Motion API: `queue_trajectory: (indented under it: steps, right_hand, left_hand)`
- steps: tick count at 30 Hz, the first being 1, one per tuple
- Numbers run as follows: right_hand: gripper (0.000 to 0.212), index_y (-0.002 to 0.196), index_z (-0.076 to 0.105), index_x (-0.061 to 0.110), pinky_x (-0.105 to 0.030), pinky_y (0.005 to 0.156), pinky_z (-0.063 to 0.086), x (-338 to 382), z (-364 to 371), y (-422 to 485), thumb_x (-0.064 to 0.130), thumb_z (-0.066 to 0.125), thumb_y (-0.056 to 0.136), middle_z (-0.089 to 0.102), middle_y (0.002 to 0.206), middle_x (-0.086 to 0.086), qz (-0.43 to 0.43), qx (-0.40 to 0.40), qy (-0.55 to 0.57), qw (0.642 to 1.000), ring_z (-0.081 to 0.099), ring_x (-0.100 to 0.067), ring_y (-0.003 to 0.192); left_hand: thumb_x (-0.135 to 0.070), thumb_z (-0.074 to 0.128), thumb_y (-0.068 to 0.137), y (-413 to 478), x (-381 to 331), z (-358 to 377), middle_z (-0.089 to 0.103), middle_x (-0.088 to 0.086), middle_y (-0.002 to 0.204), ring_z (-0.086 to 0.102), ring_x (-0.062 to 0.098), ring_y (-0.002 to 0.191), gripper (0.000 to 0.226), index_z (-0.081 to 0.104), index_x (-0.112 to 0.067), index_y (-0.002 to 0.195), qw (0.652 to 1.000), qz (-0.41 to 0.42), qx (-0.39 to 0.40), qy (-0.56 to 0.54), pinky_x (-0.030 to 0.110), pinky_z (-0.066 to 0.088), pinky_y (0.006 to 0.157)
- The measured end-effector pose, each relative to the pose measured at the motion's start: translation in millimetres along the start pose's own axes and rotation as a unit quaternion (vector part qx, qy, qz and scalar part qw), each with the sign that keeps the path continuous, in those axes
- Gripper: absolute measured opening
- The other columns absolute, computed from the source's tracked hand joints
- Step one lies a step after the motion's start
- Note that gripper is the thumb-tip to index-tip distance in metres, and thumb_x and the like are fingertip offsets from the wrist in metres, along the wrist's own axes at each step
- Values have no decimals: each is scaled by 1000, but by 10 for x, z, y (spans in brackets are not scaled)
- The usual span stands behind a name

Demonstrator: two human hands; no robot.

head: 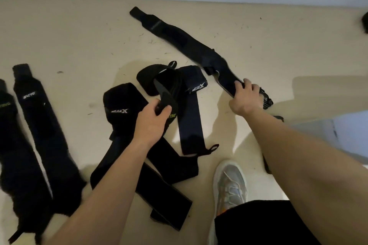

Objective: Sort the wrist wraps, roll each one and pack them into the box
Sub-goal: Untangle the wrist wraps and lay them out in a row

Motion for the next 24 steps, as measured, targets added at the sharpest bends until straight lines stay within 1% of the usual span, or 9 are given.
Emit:
queue_trajectory:
  steps: [3,5,8,11,13,15,17,20,24]
  right_hand:
    - [85,162,5,29,-55,116,31,-97,160,185,29,56,94,11,168,-5,8,111,44,993,20,-43,148]
    - [87,162,3,31,-54,116,31,-79,276,208,39,57,94,13,167,-6,17,147,52,988,21,-44,147]
    - [67,153,28,28,-51,100,41,6,423,42,45,54,94,28,154,-11,13,94,-17,995,33,-41,135]
    - [37,127,52,22,-45,90,40,114,513,-218,44,47,97,50,132,-11,-18,8,-89,996,47,-35,119]
    - [36,109,65,18,-44,87,38,159,505,-271,43,40,99,55,120,-10,-11,-31,-82,996,48,-32,111]
    - [37,103,66,13,-43,84,37,212,381,-203,37,39,98,56,115,-12,15,-81,-1,997,48,-32,107]
    - [32,115,60,11,-44,87,40,278,210,-16,30,44,96,54,122,-14,33,-116,107,987,47,-34,112]
    - [48,140,49,15,-43,102,42,421,19,313,23,50,93,51,142,-9,40,-48,269,961,47,-33,130]
    - [19,102,70,16,-37,93,54,659,-67,445,24,57,90,74,101,1,26,45,430,901,70,-23,99]
  left_hand:
    - [-31,64,102,95,114,122,72,-10,95,67,7,92,7,68,-26,99,999,-28,25,7,28,52,82]
    - [-32,63,102,163,233,142,72,-9,96,67,8,93,9,68,-24,100,998,-51,25,17,27,51,80]
    - [-30,63,102,236,395,131,73,-5,98,67,11,94,13,70,-19,102,996,-85,20,12,25,48,75]
    - [-30,64,101,280,486,140,72,1,92,68,20,90,17,68,-15,95,994,-111,10,13,30,47,70]
    - [-30,65,100,299,472,159,72,1,89,68,19,87,16,68,-18,90,993,-116,7,0,31,45,69]
    - [-29,66,99,315,433,164,73,1,88,69,18,86,14,70,-20,89,993,-118,1,-25,30,46,69]
    - [-28,67,98,328,422,147,74,3,90,70,19,87,12,73,-19,92,991,-126,-5,-55,30,49,71]
    - [-27,68,98,333,479,99,76,7,93,73,24,90,13,74,-17,95,985,-146,-11,-92,39,58,80]
    - [-26,68,98,342,551,54,77,7,96,74,25,93,12,75,-17,97,978,-162,-19,-132,37,58,81]
Point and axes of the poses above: each hand's wrist, its own y-axis towards the middle knuckle, its own z-axis out of the palm, x = y × z, the point moved 4 cm from there along y, towards the middle knuckle
